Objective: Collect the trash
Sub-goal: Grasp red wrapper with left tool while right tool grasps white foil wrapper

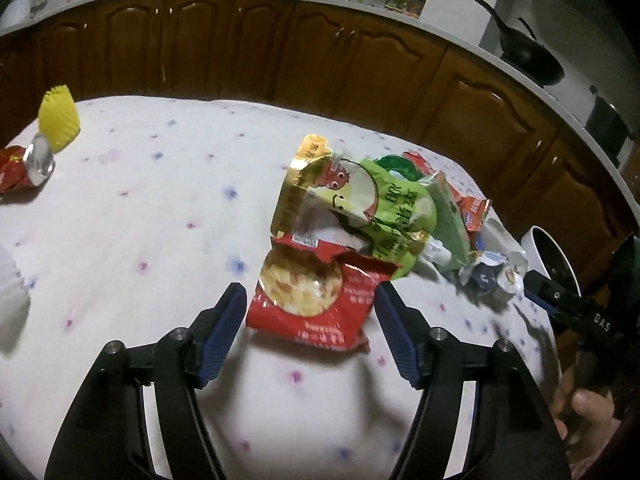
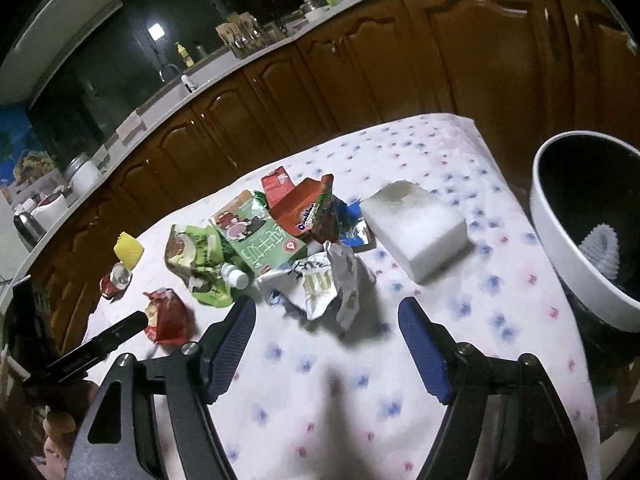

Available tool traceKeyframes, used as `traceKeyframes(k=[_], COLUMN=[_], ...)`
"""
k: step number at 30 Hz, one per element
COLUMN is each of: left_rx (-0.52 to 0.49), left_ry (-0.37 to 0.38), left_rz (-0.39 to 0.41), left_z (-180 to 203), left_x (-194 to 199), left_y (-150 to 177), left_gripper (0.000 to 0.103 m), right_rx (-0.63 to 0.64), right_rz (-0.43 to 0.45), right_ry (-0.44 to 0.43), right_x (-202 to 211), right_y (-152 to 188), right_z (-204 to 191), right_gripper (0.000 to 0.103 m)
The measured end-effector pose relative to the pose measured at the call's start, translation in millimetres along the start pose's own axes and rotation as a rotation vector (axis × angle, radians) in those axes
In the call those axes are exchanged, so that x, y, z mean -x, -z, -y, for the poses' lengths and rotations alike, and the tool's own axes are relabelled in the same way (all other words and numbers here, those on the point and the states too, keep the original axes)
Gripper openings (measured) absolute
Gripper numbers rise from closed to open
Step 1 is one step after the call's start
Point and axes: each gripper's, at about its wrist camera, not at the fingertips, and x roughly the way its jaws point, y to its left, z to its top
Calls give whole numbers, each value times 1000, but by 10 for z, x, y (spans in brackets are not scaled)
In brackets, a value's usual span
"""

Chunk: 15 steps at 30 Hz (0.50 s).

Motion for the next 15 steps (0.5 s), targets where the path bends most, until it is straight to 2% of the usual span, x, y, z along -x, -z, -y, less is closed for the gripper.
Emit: traceKeyframes(k=[2,4,5,6,7,9,15], left_rx=[5,18,22,24,22,10,-19], left_ry=[8,34,49,63,70,76,121], left_rz=[-17,-32,-47,-53,-50,-46,-16], left_z=[-22,-52,-58,-60,-54,-23,195], left_x=[-81,-132,-158,-167,-161,-134,92], left_y=[-13,-2,10,26,46,81,153], left_gripper=[66,41,25,20,15,6,2], right_rx=[-19,-44,-47,-47,-48,-38,5], right_rz=[-6,-14,-22,-31,-35,-22,-6], right_ry=[0,-6,-3,-5,-10,-11,-28], right_x=[-77,-146,-178,-205,-215,-193,-1], right_y=[-25,-43,-45,-44,-39,-16,77], right_z=[26,63,73,77,79,65,-24], right_gripper=[67,55,48,30,21,18,15])
